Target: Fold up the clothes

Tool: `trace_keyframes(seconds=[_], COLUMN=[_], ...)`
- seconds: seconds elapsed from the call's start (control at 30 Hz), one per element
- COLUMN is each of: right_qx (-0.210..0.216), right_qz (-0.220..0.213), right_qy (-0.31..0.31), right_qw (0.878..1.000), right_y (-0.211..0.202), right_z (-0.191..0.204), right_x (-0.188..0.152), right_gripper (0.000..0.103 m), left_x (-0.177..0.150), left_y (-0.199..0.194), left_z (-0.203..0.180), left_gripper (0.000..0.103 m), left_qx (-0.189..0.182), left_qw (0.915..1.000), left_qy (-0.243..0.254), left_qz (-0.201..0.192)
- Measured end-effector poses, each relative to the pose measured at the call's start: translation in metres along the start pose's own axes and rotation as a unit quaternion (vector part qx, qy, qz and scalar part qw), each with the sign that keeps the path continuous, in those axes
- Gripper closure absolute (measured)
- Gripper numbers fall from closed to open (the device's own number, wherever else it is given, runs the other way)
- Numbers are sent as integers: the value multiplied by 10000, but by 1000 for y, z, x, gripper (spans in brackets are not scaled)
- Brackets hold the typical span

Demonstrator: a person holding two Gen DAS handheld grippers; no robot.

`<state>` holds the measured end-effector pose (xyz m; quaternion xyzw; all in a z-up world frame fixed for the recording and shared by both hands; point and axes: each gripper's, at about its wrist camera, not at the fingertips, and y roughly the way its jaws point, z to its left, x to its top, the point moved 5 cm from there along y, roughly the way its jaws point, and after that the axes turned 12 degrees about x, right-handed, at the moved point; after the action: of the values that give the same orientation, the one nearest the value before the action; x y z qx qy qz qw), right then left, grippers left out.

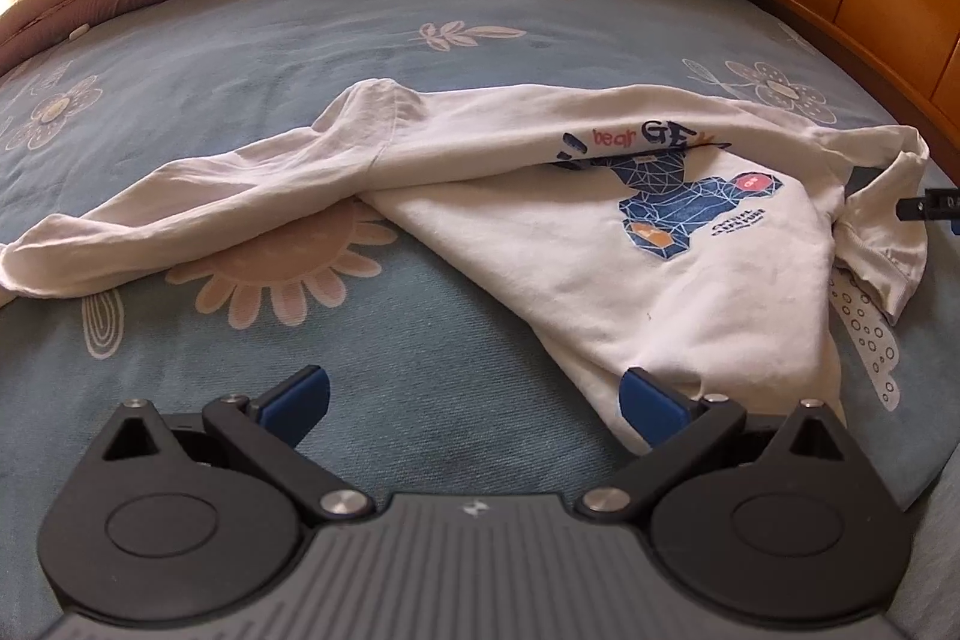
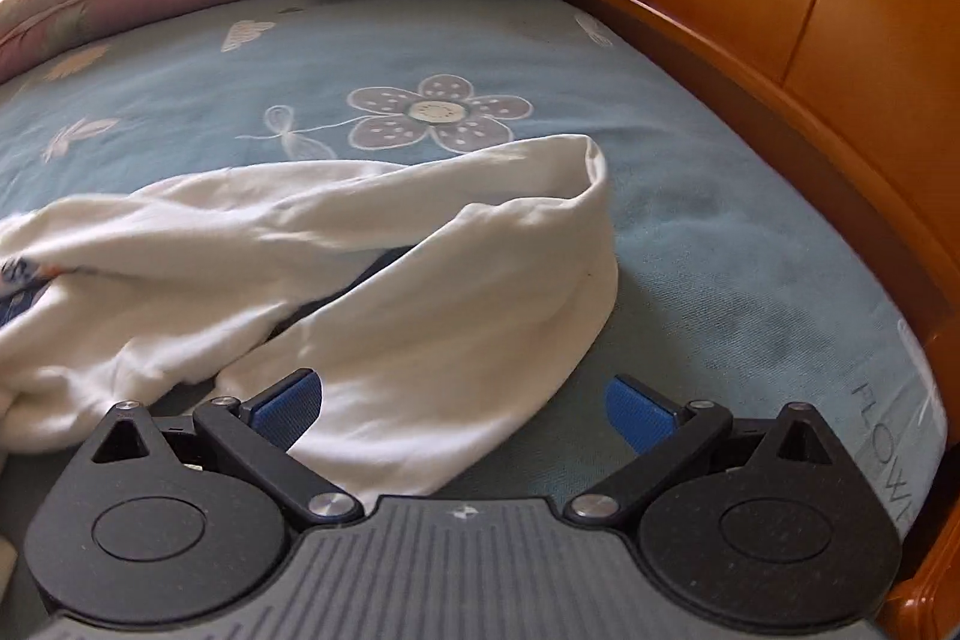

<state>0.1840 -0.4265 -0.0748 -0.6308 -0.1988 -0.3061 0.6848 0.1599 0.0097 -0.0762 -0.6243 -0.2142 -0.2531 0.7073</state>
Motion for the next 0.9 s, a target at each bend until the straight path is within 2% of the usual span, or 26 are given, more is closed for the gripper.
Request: trace_keyframes(seconds=[0.13,0.27,0.37,0.43,0.5,0.6,0.67,0.73,0.8,0.9], right_qx=[-19,-94,130,662,1212,2025,2555,3038,3323,3458], right_qz=[174,136,0,-12,-19,-30,-37,27,205,48], right_qy=[523,398,365,774,1205,1839,2251,2711,3011,2970], right_qw=[9985,9991,9992,9948,9853,9618,9402,9133,8936,8901], right_y=[30,37,24,15,5,-10,-21,-25,-16,-8], right_z=[1,23,23,9,-5,-26,-40,-49,-46,-36], right_x=[14,12,4,-7,-18,-34,-44,-54,-60,-57], right_gripper=[0,0,0,0,0,0,0,0,0,0], left_x=[2,0,-1,-2,-2,-4,-5,-6,-6,-5], left_y=[-1,-1,-2,-2,-1,-1,-1,-3,-5,-8], left_z=[-7,-7,-7,-8,-10,-13,-15,-17,-18,-17], left_gripper=[1,1,1,1,1,1,1,1,1,1], left_qx=[-82,-48,-37,-78,-112,-139,-152,-164,-174,-195], left_qw=[10000,10000,9999,9999,9999,9998,9998,9998,9997,9997], left_qy=[45,63,111,128,126,119,129,140,146,119], left_qz=[-34,0,-21,-28,-10,23,32,36,29,4])
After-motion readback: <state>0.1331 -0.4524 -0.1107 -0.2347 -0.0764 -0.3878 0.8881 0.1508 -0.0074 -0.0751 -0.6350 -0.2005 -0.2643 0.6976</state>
